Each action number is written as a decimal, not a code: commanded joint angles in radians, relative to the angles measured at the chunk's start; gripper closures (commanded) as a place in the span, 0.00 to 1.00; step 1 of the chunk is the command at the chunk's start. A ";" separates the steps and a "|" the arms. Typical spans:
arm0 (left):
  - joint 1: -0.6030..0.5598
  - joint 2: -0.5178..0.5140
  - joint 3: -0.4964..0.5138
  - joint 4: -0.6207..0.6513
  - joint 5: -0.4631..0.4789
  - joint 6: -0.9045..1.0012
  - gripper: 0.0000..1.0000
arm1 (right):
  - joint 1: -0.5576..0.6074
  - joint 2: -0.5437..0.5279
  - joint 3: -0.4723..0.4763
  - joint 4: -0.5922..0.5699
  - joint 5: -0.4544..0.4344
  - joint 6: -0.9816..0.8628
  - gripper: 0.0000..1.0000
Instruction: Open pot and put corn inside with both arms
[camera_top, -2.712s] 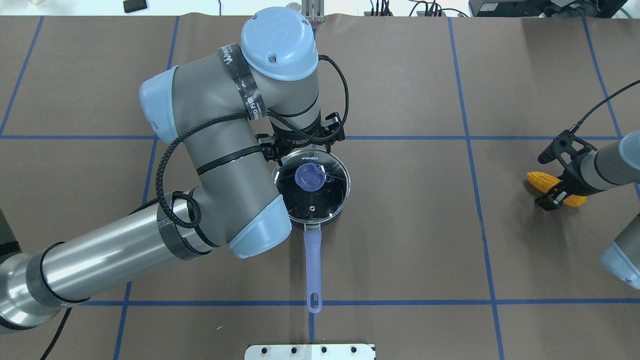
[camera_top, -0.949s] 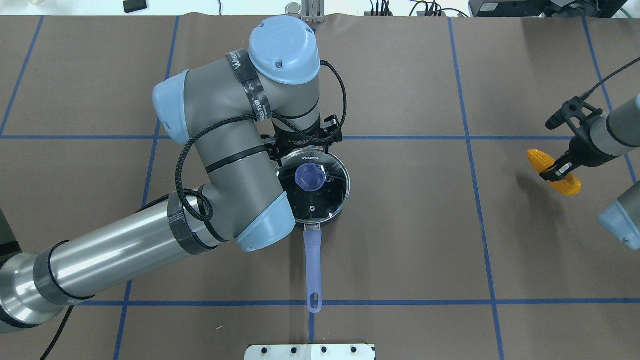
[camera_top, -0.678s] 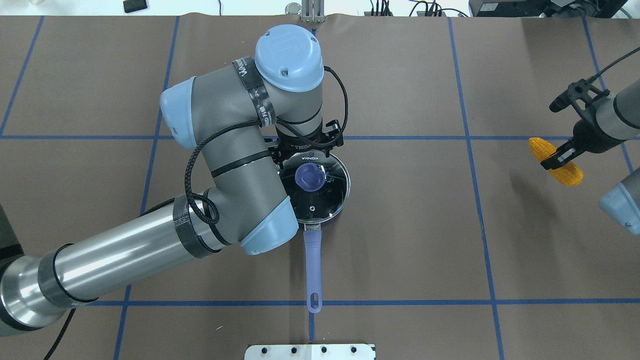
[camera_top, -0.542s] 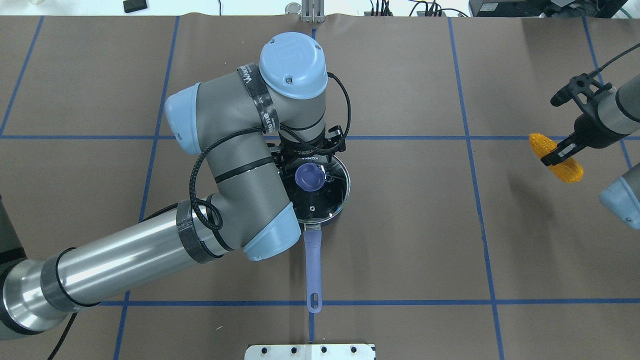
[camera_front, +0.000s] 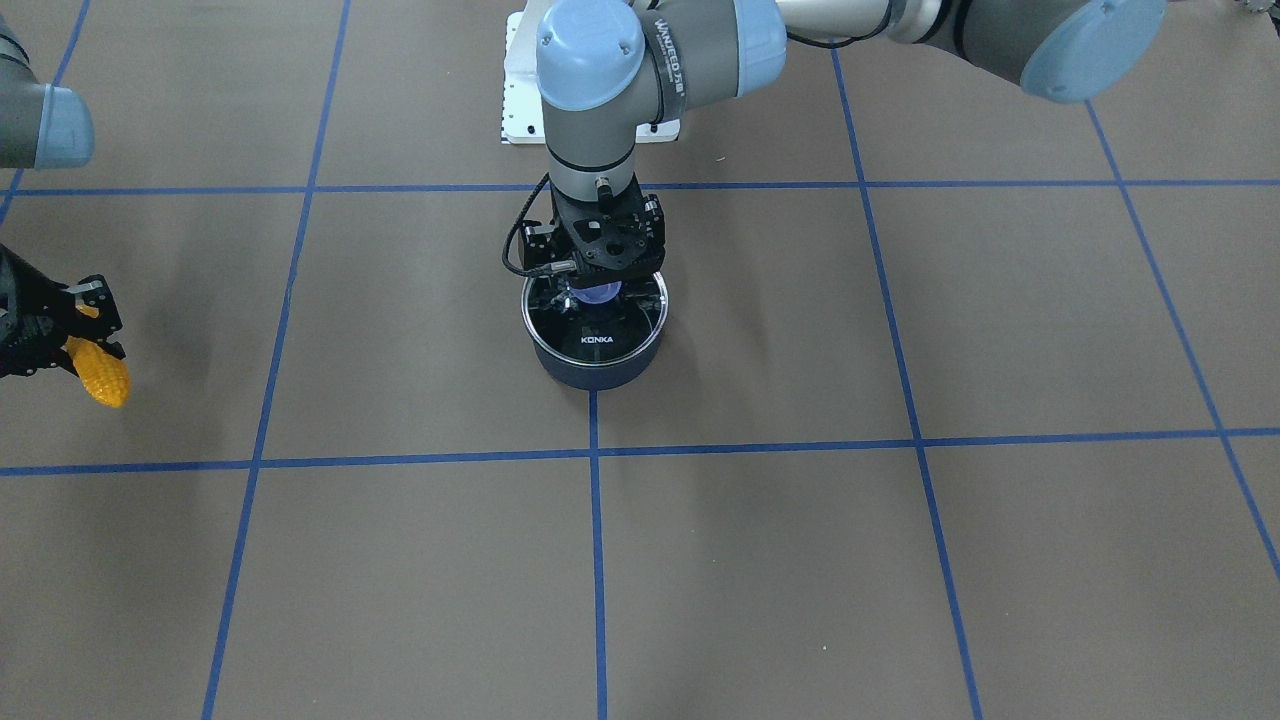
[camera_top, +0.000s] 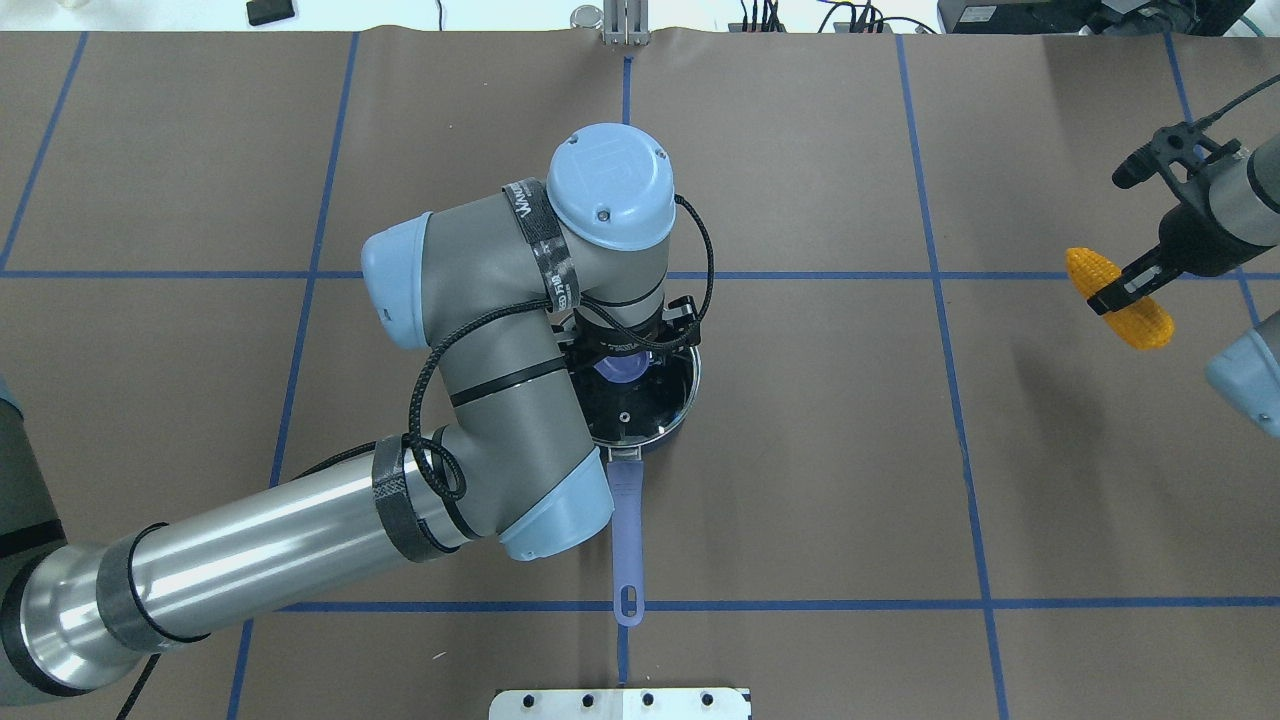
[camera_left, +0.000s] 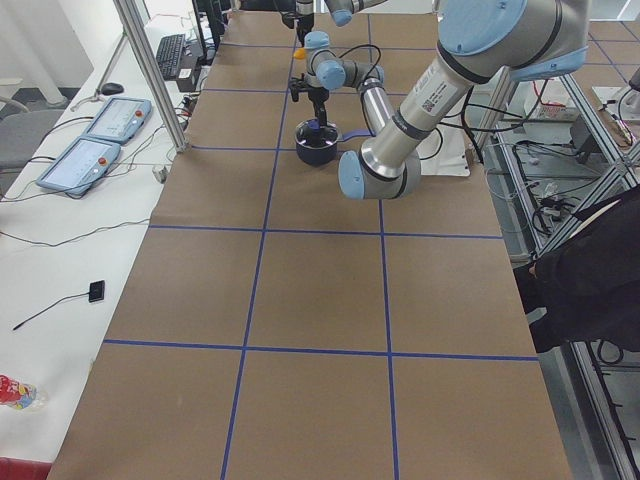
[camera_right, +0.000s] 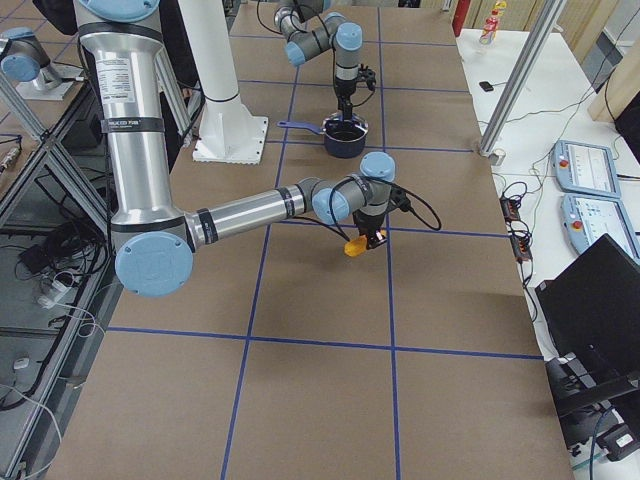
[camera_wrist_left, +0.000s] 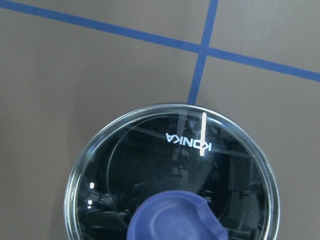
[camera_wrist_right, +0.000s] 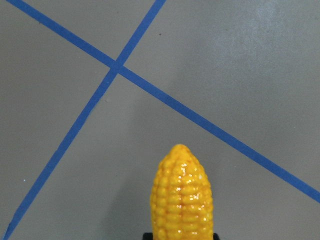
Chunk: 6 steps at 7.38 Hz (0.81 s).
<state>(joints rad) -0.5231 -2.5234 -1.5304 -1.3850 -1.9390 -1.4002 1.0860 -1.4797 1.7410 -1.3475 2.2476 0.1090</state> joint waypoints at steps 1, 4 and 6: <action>0.002 -0.003 0.010 -0.002 0.000 0.015 0.04 | 0.012 -0.001 0.000 -0.001 0.012 0.000 0.87; 0.000 -0.003 0.015 -0.022 -0.001 0.015 0.38 | 0.026 -0.001 -0.001 -0.001 0.021 -0.003 0.86; -0.003 -0.003 0.010 -0.020 -0.003 0.038 0.44 | 0.020 0.007 -0.011 -0.004 0.023 -0.002 0.86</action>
<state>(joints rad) -0.5239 -2.5265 -1.5180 -1.4044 -1.9407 -1.3793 1.1091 -1.4782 1.7364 -1.3497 2.2688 0.1069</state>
